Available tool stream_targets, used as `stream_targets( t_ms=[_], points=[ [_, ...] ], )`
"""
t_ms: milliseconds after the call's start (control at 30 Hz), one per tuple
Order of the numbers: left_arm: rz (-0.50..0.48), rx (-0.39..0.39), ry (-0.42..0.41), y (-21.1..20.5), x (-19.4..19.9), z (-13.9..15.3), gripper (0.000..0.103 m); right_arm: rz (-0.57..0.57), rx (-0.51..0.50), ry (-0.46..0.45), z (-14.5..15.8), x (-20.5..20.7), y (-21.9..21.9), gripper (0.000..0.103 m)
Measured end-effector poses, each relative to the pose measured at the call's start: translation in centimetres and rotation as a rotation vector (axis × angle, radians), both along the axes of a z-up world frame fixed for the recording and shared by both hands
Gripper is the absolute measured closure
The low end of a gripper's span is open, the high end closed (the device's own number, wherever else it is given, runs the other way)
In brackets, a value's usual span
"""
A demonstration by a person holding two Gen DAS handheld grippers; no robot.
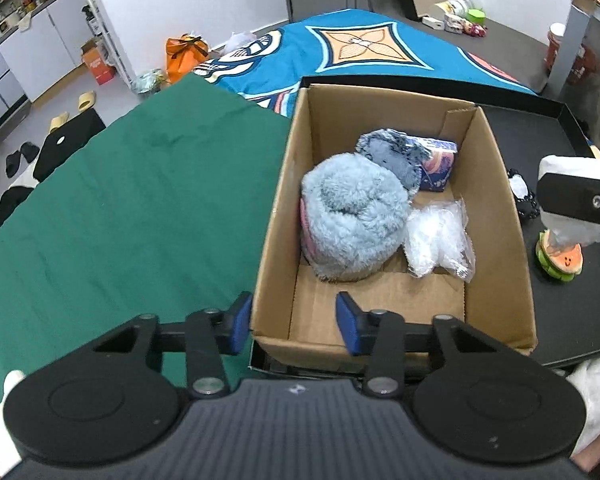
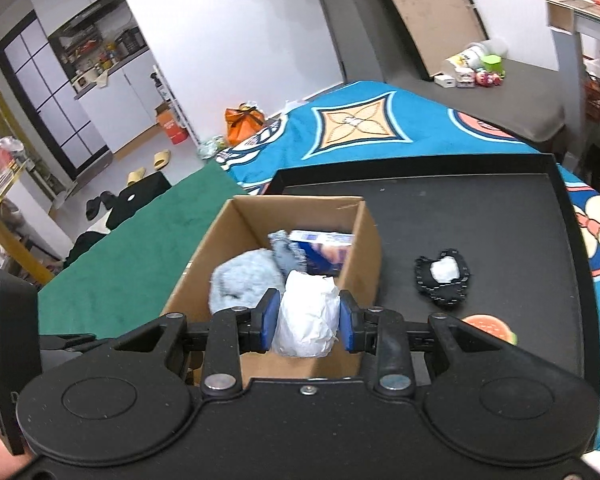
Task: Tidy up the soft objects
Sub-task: 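Carry the white cloth item with the right gripper into the box and release, then move the right gripper back over the tray to the burger plush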
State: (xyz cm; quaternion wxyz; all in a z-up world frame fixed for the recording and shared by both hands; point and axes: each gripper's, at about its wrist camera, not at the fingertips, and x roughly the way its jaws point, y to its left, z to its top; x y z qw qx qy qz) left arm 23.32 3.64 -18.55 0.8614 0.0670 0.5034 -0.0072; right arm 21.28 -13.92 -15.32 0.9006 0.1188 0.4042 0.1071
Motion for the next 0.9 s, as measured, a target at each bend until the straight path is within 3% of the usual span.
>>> stream_targets(
  t_ms=[233,500,667,767,900],
  points=[
    [0.037,-0.048,-0.005,1.4,-0.1,0.0,0.082,0.032,0.03,0.034,-0.5,0.6,2.6,0.072],
    [0.043,-0.097,-0.009,2.4,-0.1,0.0,0.083,0.028,0.085,0.075,-1.1,1.8,4.6,0.071],
    [0.046,-0.117,-0.006,2.7,0.0,-0.2,0.083,0.03,0.196,0.131,-1.6,2.9,4.9,0.067],
    [0.047,-0.122,-0.004,2.8,0.1,-0.2,0.083,0.019,0.212,0.149,-1.8,3.0,4.5,0.06],
    [0.048,-0.129,-0.003,2.8,0.1,-0.2,0.082,0.003,0.194,0.153,-1.7,2.7,3.4,0.06]
  ],
)
